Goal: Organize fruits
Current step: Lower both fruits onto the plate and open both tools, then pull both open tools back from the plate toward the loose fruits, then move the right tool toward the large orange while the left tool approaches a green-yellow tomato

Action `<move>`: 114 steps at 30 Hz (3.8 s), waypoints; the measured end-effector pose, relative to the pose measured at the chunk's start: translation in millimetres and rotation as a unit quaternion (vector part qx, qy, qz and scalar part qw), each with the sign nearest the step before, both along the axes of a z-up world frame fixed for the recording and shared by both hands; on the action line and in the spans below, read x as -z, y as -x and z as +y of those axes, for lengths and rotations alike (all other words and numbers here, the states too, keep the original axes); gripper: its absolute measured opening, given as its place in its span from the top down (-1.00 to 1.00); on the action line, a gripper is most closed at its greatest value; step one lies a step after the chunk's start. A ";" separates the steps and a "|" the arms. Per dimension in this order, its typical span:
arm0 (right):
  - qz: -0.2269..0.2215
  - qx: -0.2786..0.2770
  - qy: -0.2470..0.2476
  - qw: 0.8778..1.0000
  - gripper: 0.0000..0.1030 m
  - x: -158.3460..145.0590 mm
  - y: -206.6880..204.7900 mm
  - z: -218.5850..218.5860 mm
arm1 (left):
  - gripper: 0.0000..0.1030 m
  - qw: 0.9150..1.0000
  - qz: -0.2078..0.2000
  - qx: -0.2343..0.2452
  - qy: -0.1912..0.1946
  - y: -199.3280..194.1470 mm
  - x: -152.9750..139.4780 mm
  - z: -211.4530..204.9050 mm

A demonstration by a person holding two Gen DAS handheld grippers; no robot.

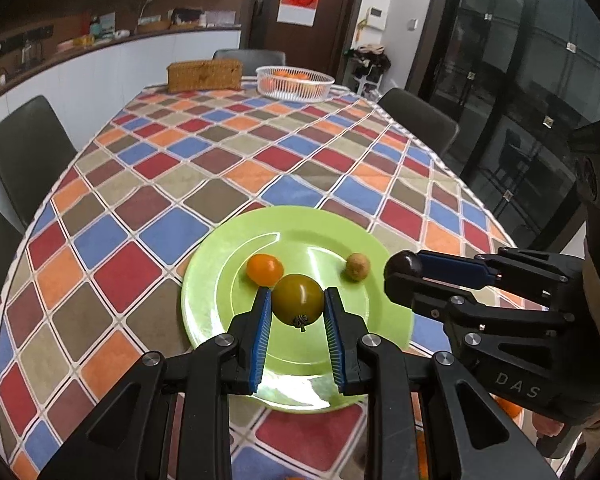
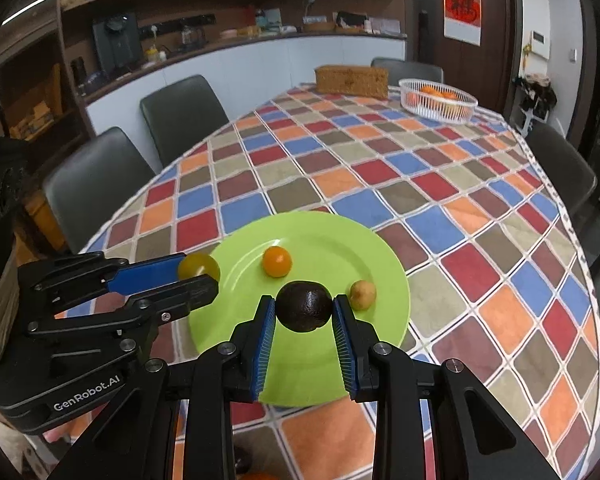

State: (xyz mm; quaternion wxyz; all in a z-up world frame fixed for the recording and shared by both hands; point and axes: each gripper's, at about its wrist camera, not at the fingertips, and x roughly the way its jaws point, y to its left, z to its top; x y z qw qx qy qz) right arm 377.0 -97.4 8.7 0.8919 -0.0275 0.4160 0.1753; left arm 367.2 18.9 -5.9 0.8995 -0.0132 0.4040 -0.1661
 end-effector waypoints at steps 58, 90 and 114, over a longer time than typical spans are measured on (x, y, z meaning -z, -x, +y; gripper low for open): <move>-0.075 0.015 -0.025 0.997 0.14 -43.7 140.0 -48.3 | 0.06 0.994 -0.094 -0.003 -0.060 160.2 -64.1 -45.5; -0.041 0.119 -0.016 0.992 -0.07 30.7 202.8 -115.9 | -0.15 0.998 -0.043 -0.015 -0.034 209.1 13.3 -75.7; 0.023 0.152 -0.002 0.988 -0.07 79.6 183.1 -130.8 | -0.15 0.998 0.022 -0.022 -0.056 177.6 67.5 -82.7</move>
